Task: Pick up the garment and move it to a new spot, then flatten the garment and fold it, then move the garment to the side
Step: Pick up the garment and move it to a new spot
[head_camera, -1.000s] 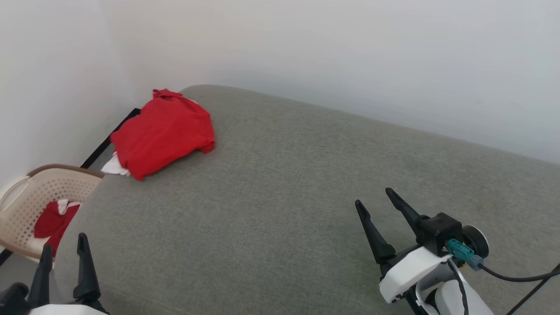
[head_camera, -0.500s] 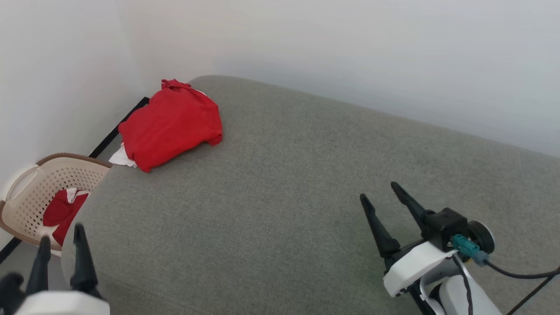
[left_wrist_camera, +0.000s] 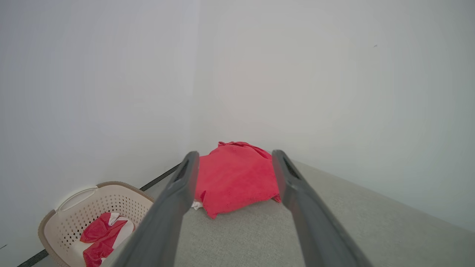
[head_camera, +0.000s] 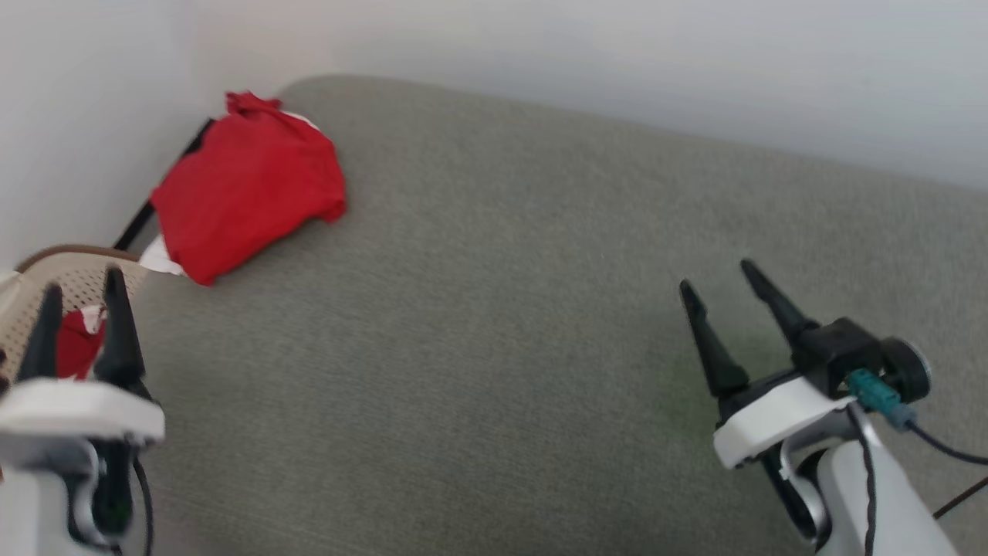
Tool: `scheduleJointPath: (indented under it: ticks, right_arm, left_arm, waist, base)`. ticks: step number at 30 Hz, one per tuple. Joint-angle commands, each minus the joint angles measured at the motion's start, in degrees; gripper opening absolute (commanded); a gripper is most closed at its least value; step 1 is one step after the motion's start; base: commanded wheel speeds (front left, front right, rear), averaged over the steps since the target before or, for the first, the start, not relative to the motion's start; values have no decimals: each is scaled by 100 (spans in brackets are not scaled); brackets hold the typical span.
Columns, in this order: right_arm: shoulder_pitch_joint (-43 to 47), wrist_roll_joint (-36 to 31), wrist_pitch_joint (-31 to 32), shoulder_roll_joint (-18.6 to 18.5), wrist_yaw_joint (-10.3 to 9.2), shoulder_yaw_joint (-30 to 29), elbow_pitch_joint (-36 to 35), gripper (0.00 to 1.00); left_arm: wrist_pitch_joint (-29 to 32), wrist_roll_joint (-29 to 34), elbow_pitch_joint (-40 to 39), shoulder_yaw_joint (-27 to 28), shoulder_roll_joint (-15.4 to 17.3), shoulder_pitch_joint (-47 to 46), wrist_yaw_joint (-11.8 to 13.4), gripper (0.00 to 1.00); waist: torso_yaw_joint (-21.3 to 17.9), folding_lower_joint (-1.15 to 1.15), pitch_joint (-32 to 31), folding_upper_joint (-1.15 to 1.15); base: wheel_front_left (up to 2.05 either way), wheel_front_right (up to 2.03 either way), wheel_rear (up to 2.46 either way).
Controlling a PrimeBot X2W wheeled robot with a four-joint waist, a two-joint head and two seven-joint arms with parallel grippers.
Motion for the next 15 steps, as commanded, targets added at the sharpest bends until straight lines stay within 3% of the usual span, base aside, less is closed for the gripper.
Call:
scheduleJointPath:
  ticks: [1,15]
  right_arm:
    - [-95,-27,15,-6,-2,-9,-37,100]
    - [-455,-242,228,-159,-2,-284,-781,100]
  left_arm:
    - [9,-40,34,6,58,-94,-15,100]
    - [275,-451,2093,-166,697,-2329,-296,100]
  waist:
    - [-152,0,223,0]
    - [-721,0,1490,0]
  base:
    - [0,0,0]
    - [0,0,0]
